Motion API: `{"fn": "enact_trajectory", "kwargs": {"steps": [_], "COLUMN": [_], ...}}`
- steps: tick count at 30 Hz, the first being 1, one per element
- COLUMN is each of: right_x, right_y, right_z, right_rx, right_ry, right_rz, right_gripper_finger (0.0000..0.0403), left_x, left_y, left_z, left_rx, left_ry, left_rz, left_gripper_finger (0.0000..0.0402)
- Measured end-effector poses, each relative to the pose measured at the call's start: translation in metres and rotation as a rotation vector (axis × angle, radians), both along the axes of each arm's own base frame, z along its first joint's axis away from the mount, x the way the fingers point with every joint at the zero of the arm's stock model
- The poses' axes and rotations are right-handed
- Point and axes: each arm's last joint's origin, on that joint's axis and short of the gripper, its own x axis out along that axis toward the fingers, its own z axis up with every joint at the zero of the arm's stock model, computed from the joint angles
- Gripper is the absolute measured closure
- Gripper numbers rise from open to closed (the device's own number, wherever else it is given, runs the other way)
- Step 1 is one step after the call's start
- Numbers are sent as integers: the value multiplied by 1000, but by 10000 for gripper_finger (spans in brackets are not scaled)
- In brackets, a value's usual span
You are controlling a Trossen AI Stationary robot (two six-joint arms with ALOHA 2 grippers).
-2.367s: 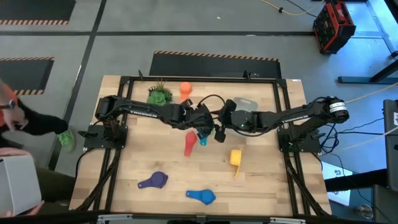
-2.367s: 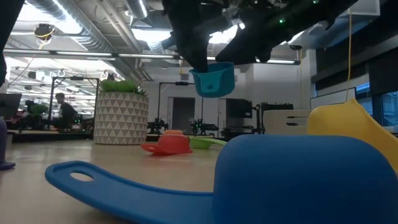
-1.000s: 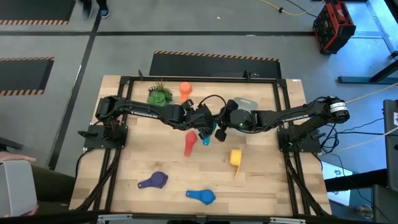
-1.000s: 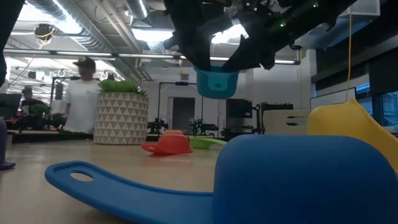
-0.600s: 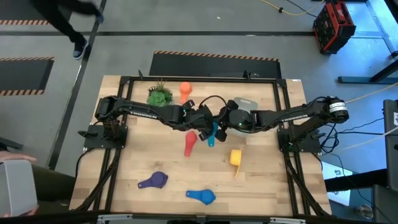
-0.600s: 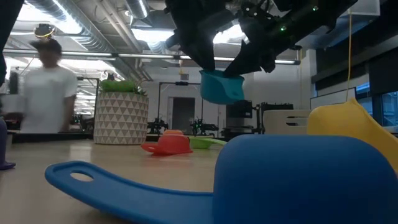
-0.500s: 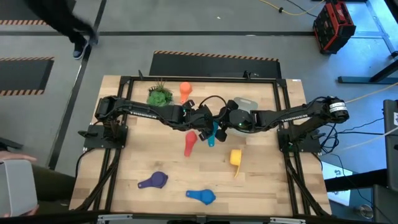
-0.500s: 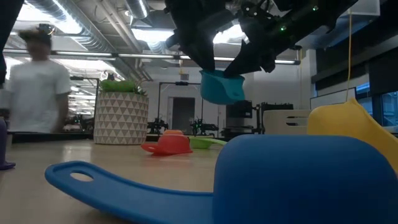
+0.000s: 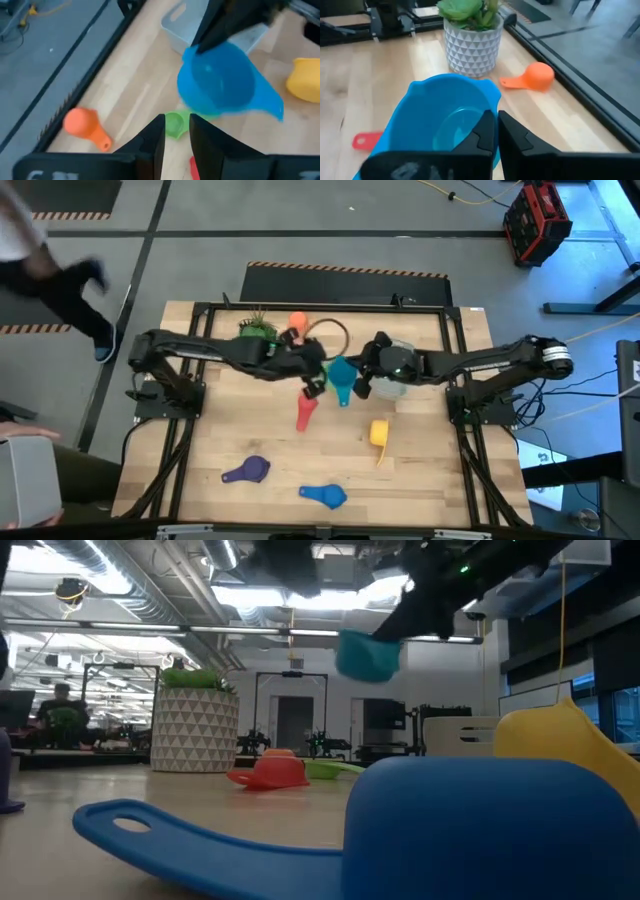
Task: Nest measuring cups in basket
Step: Put the light blue measuring cup into the gray bin
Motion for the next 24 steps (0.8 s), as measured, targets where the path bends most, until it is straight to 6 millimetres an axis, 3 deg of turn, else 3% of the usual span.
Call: {"fn": "enact_trajectory", "kwargs": {"steps": [4, 8, 15, 24], "right_x": [-24, -51, -90, -112], "right_y": [-6, -12, -25, -40], "right_z": [20, 35, 46, 33], "right_rx": [18, 17, 88, 167], "right_ry": [-24, -27, -18, 133], "right_rz": [-35, -80, -216, -379], "right_gripper_finger": [391, 391, 390, 390], "left_x": [-41, -87, -136, -157], "left_y": [-12, -26, -39, -39], "left_z": [27, 23, -38, -102], "left_rx": [108, 171, 110, 18], "left_ry": [-51, -113, -280, -385], "left_rz": [-4, -17, -125, -212], "left_gripper_finger": [319, 319, 319, 319]}}
